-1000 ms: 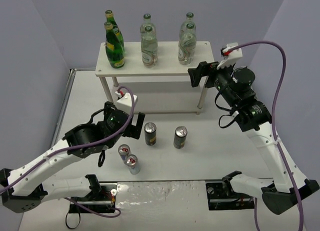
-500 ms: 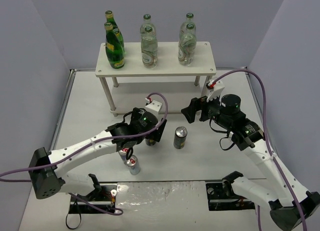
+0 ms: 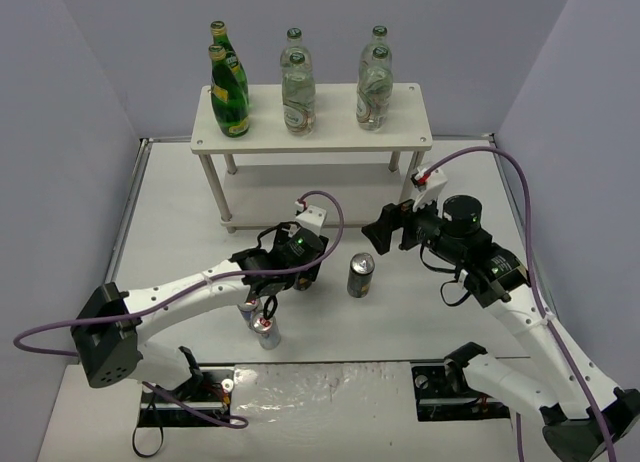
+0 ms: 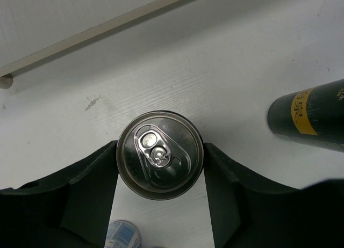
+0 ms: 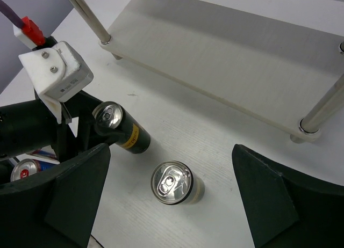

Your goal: Place and organize the beverage onto the shelf

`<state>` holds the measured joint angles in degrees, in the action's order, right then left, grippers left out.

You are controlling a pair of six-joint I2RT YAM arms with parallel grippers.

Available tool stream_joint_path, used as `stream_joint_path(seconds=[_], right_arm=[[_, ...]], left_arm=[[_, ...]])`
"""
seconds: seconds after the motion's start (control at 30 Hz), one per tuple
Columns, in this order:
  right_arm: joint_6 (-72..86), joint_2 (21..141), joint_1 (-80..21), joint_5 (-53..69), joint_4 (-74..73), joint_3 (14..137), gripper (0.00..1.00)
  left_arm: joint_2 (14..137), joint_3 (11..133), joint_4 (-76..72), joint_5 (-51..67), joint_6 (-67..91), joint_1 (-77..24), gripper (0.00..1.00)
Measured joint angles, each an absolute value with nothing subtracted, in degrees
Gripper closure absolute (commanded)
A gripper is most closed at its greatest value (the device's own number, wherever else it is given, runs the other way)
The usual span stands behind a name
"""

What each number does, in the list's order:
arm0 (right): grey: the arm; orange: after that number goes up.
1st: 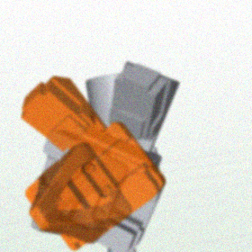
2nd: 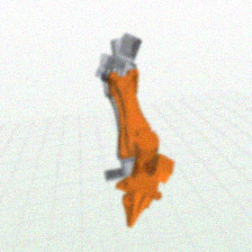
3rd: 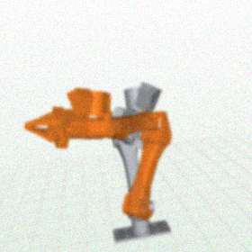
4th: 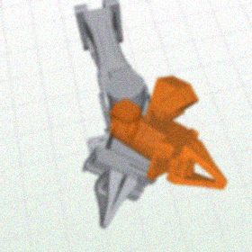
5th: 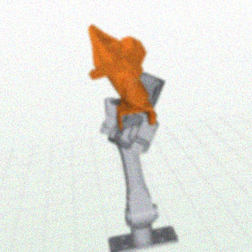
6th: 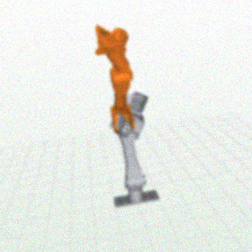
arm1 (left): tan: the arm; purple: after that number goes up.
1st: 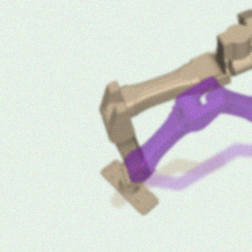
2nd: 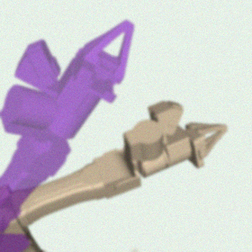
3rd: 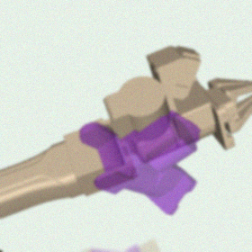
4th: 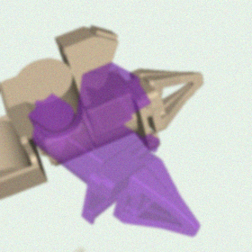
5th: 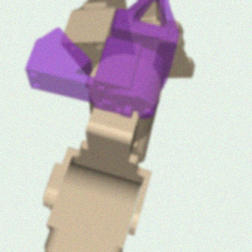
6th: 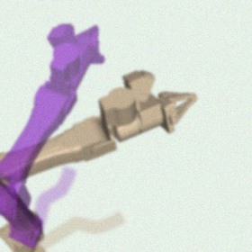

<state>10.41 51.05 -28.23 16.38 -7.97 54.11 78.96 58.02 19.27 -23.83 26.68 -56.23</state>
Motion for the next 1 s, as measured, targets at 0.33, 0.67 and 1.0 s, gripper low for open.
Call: stream_joint_path(seconds=[0.33, 0.67, 1.0], right_arm=[[9.3, 50.9, -28.3, 17.8, -7.3, 53.0, 0.1], [5.6, 51.9, -38.8, 32.3, 8.5, 44.8, 0.12], [-0.1, 66.3, -50.7, 23.7, 27.1, 44.8, 0.21]], left_arm=[[75.4, 58.8, 24.5, -24.8, 26.4, -56.2, 0.98], [72.2, 80.5, 42.7, -25.8, 26.0, -56.2, 0.98], [72.3, 98.1, 57.6, -15.7, 24.8, -56.1, 0.98]])
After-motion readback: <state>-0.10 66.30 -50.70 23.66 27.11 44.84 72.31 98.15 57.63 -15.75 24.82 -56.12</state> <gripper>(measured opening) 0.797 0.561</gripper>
